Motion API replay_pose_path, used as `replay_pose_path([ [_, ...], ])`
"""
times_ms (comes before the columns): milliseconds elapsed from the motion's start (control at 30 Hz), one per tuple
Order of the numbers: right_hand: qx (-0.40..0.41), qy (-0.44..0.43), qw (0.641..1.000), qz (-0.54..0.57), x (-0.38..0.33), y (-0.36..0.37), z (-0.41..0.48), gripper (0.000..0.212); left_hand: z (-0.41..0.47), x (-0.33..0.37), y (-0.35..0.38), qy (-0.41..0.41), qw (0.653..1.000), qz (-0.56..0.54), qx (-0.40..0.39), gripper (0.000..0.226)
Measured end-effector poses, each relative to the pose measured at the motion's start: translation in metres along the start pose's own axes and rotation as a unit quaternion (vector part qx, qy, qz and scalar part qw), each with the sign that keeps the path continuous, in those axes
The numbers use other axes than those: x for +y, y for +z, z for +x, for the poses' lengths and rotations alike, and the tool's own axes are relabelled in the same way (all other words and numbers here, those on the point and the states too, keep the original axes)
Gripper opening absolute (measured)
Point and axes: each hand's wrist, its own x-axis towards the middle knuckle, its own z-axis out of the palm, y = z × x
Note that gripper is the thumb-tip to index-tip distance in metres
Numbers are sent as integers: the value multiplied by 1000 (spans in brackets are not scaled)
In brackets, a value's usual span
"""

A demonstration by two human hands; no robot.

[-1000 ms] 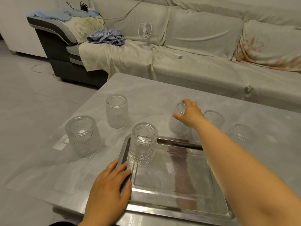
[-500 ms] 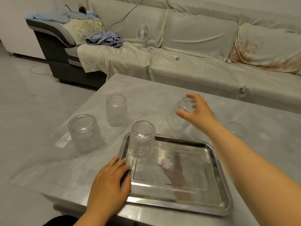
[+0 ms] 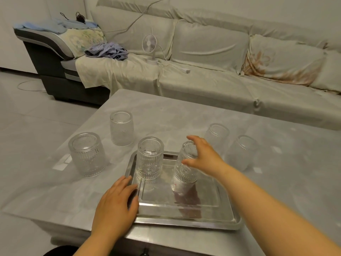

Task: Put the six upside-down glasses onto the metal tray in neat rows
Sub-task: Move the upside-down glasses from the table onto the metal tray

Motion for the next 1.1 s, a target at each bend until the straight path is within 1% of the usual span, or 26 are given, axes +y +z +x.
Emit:
replay_pose_path([
  [200,-14,-23,1000,3,-3,9,-2,69,0,1,-1,-3,1000,5,-5,31],
  [367,-20,-20,999,19,-1,4,-3,72,-2,1,-3,4,1000,17,-7,26],
  [433,-2,-16,999,34,2,-5,-3,69,-3,6,-6,19,1000,19,10,21],
  [533,74,-3,997,-3,15,-27,0,58,-10,24,-5,75,996,11,40,41],
  [567,109,7,993,-31,22,-35,1,55,-13,31,-4,84,996,6,40,42],
  [633,172,49,981,-75,41,-49,1,49,-14,44,0,84,996,6,18,29],
  [667,192,79,974,-87,52,-56,1,49,-14,48,3,86,996,11,6,21],
  [733,213,138,962,-99,74,-65,1,55,-12,52,7,98,994,45,-18,20],
  [800,219,181,955,-89,91,-71,2,64,-10,53,7,111,990,73,-46,35],
  [833,219,196,953,-77,97,-73,2,68,-10,54,7,114,989,79,-49,39],
  [1000,177,235,956,-9,114,-69,6,75,-10,56,9,112,988,87,-60,39],
  [1100,183,231,955,17,116,-65,7,73,-9,55,11,113,987,96,-53,39],
])
